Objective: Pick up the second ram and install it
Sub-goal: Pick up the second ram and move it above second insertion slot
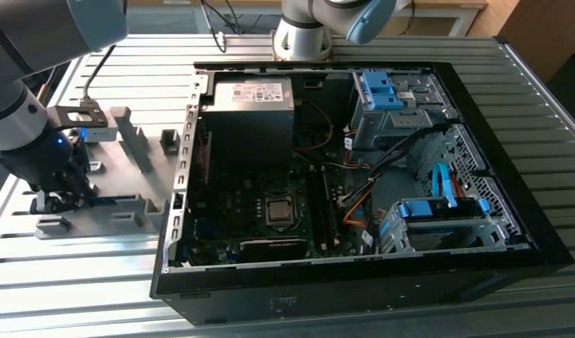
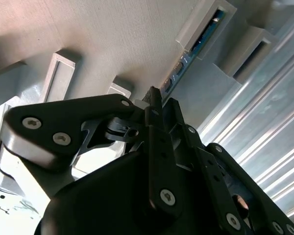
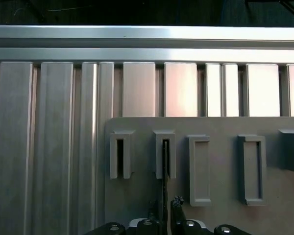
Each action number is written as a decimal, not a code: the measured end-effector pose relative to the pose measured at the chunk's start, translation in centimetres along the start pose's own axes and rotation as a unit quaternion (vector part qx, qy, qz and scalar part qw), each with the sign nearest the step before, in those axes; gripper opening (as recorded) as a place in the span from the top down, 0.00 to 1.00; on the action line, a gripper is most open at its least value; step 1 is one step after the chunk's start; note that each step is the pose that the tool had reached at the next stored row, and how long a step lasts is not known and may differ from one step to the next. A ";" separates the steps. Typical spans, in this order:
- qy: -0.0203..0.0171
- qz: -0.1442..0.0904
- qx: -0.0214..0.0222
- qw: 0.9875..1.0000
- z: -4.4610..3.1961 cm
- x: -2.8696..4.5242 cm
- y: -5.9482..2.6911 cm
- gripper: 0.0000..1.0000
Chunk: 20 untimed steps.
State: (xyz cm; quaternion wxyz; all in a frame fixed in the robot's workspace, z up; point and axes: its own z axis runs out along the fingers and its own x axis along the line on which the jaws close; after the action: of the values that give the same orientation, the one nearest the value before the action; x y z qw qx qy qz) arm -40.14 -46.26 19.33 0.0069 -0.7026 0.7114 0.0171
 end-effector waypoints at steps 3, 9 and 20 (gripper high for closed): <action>0.000 0.000 0.000 1.000 0.14 0.00 0.06 0.76; 0.000 0.001 0.000 1.000 0.27 -0.06 0.19 0.76; 0.001 0.005 0.000 1.000 0.34 -0.24 0.19 0.76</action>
State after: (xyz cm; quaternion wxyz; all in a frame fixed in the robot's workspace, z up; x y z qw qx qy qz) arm -40.34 -46.01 19.00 0.0059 -0.6992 0.7147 0.0161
